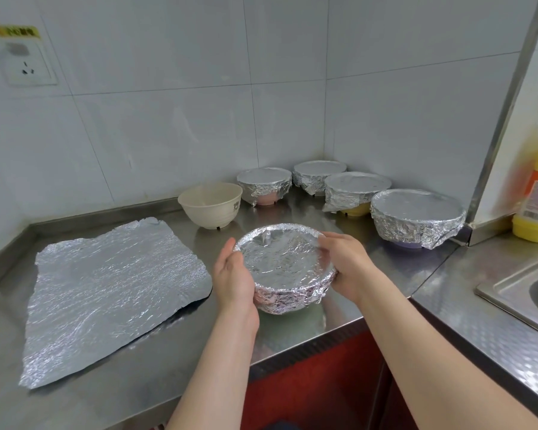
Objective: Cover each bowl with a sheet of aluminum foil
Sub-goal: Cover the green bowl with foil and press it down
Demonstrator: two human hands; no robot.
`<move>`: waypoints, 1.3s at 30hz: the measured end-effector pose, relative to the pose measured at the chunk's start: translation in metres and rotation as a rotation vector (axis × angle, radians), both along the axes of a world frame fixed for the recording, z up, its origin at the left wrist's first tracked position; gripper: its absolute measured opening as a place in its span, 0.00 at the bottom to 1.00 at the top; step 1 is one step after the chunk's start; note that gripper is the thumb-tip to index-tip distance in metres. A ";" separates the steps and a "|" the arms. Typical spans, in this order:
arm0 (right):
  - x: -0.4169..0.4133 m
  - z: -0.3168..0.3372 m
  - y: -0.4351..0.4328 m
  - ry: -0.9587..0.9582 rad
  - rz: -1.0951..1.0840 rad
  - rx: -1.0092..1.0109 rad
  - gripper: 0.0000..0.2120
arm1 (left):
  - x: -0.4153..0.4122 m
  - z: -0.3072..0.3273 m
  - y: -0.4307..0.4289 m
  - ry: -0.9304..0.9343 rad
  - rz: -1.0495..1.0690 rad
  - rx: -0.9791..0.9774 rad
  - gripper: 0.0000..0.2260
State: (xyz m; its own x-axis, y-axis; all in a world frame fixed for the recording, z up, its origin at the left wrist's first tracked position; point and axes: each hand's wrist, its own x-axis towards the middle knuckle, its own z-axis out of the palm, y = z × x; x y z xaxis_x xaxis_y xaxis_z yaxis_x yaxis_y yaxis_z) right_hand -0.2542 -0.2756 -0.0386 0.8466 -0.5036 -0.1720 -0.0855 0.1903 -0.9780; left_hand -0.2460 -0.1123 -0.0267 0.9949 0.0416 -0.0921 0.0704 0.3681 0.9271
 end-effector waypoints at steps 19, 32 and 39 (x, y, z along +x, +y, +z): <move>0.024 0.055 -0.014 0.267 0.412 -0.751 0.16 | 0.055 0.004 0.012 -0.001 -0.319 0.223 0.22; 0.020 0.050 -0.008 0.267 0.316 -0.717 0.10 | 0.075 0.004 0.009 -0.052 -0.344 0.240 0.16; 0.003 0.030 -0.013 0.060 0.128 -0.146 0.10 | 0.005 -0.008 0.020 -0.182 -0.110 0.149 0.19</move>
